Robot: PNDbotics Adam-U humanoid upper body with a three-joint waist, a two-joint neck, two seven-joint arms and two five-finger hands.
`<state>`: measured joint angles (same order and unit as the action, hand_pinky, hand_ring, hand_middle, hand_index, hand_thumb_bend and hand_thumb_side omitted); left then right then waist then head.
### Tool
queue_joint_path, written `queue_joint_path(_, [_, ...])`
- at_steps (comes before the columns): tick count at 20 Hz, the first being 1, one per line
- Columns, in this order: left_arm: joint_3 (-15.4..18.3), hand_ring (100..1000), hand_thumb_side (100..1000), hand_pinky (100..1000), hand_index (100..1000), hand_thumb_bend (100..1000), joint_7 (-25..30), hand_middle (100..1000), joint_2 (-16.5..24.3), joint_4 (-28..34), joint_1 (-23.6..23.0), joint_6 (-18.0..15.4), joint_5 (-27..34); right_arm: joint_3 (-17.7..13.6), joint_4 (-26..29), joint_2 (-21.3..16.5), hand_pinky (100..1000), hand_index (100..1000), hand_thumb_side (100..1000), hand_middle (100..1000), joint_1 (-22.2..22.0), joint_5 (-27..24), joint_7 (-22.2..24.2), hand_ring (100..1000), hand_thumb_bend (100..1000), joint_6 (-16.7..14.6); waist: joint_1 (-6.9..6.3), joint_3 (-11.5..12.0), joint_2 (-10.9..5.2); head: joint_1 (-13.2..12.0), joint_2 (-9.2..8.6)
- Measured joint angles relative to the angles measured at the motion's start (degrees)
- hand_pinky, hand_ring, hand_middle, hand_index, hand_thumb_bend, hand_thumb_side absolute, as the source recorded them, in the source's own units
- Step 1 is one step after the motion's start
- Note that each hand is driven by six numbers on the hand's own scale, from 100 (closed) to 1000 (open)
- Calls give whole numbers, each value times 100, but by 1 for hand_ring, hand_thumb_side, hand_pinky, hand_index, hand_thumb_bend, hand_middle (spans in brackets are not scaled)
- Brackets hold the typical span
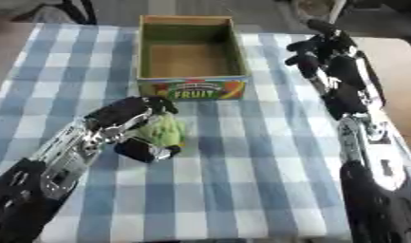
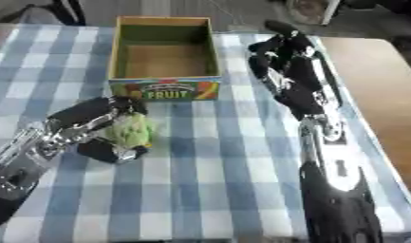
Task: Pick up objects on the table and place them in the box.
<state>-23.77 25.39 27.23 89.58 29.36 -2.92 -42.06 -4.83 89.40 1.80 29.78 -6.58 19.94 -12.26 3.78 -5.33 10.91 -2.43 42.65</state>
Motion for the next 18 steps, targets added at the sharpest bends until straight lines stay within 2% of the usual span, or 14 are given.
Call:
queue_joint_path(6, [1, 765, 285, 663, 872, 440, 175, 803, 4, 28, -4, -56, -116, 0, 0, 0, 604, 820, 267, 498, 0, 0, 3, 695, 487, 3, 1, 4, -1, 0, -1])
queue_joint_path(8, [1, 716, 284, 630, 853, 399, 198, 746, 4, 30, -4, -69, -135, 1, 0, 0, 604, 820, 266, 498, 0, 0, 5, 695, 487, 5, 1, 4, -1, 0, -1])
queue_joint_path(9, [1, 657, 289, 594, 841, 368, 210, 706, 4, 30, -4, -70, -137, 1, 0, 0, 604, 820, 266, 498, 0, 0, 5, 695, 486, 5, 1, 4, -1, 0, -1])
queue_joint_path(12, [1, 574, 296, 534, 825, 309, 238, 652, 4, 38, -4, -69, -138, 2, 0, 0, 604, 820, 265, 498, 0, 0, 5, 695, 486, 5, 1, 4, -1, 0, -2])
queue_joint_path(18, [-1, 381, 270, 245, 748, 100, 327, 501, 4, 80, -5, -134, -175, 16, 0, 0, 604, 820, 263, 498, 0, 0, 7, 695, 485, 7, -1, 0, -1, 0, -28])
